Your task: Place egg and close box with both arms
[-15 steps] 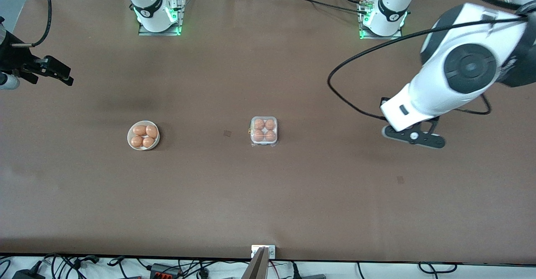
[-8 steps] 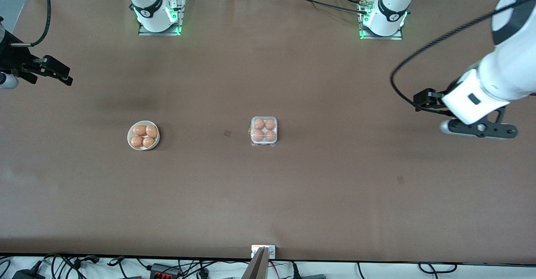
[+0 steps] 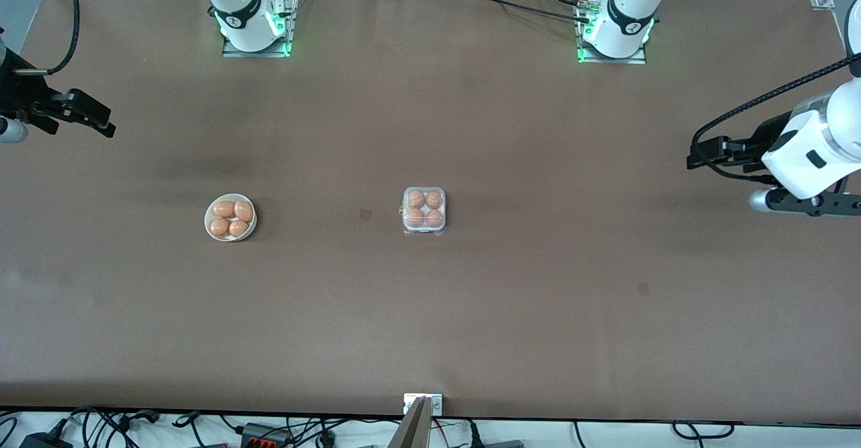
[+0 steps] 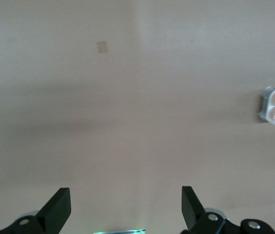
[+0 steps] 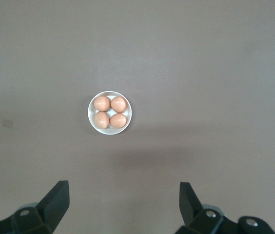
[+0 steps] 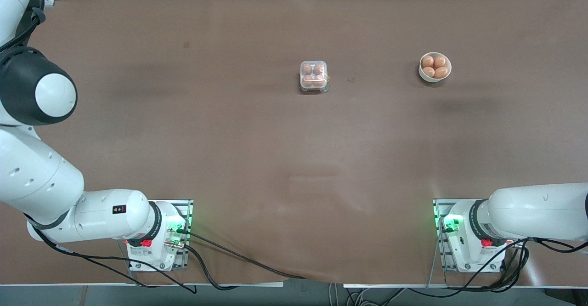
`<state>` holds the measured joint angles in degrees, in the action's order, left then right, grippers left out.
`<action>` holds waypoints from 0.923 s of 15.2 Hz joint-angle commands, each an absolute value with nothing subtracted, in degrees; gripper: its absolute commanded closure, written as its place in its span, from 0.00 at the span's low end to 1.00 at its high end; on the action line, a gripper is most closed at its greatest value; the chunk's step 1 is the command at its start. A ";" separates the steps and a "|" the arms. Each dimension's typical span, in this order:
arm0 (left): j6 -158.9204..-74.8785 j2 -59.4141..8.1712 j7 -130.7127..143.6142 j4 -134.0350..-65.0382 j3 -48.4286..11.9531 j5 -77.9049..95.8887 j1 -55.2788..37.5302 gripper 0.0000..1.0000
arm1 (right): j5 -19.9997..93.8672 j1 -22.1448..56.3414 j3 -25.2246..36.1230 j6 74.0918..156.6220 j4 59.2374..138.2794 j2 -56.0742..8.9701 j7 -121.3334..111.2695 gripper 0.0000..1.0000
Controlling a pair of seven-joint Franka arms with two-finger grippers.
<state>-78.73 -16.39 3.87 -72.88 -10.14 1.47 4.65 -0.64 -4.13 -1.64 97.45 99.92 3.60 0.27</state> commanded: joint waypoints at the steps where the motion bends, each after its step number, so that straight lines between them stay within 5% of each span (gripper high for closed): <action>1: -87.78 -4.33 0.45 -88.40 -6.16 2.55 2.73 0.00 | -0.62 -4.75 -1.93 96.50 99.58 4.22 0.09 0.00; 5: -88.24 -2.29 1.31 -88.59 2.10 2.37 -4.30 0.00 | -0.70 -4.75 -2.02 96.50 99.67 4.31 -0.70 0.00; 14: -87.72 0.26 3.24 -89.82 2.99 1.32 -5.62 0.00 | -1.05 -4.66 -2.29 95.72 99.58 4.39 -0.70 0.00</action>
<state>-86.76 -1.96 2.27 -87.71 1.79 1.51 -3.60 -0.64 -4.17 -1.76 97.21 99.91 3.65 0.06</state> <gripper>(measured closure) 0.000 0.000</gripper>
